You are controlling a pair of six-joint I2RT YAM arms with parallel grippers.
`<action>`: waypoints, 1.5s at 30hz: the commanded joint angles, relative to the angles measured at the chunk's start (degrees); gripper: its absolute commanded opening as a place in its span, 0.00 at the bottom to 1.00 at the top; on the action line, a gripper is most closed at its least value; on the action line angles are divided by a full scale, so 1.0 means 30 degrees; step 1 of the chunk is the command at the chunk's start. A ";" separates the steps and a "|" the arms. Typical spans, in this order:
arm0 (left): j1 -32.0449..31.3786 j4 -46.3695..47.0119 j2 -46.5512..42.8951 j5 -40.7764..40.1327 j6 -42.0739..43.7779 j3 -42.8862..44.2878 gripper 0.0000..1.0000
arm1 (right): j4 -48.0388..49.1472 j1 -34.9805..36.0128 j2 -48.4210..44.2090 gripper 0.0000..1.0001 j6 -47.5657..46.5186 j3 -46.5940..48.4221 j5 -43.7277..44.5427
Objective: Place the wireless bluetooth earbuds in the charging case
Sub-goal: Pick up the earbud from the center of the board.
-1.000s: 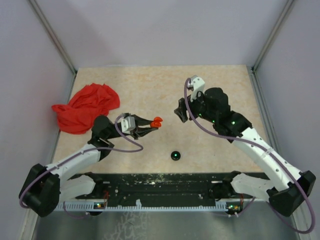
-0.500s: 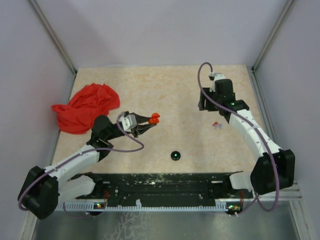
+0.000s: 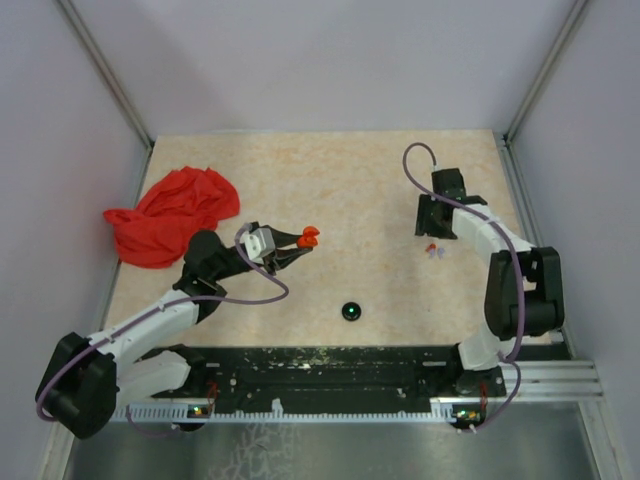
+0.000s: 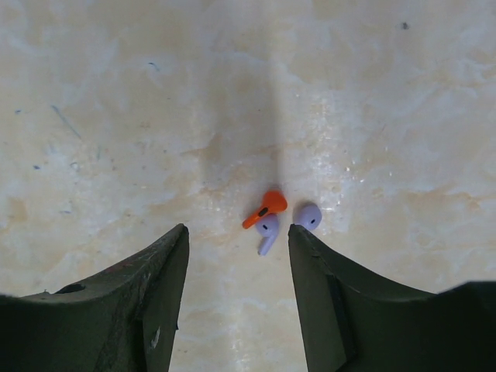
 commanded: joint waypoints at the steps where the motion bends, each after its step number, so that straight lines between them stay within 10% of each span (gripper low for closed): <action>1: -0.0037 0.0003 -0.0002 0.0071 0.0046 0.0346 0.01 | 0.0116 -0.0269 0.0606 0.54 0.0303 0.0081 0.1101; 22: -0.0061 -0.0081 0.0426 0.0623 -0.0089 0.0521 0.01 | 0.1105 -0.0917 0.3173 0.34 0.0634 -0.0172 0.0245; 45: -0.0061 0.1273 0.0624 0.0072 -0.0730 0.0013 0.01 | 0.2678 0.1966 -0.0592 0.17 0.0541 -0.0542 -0.1270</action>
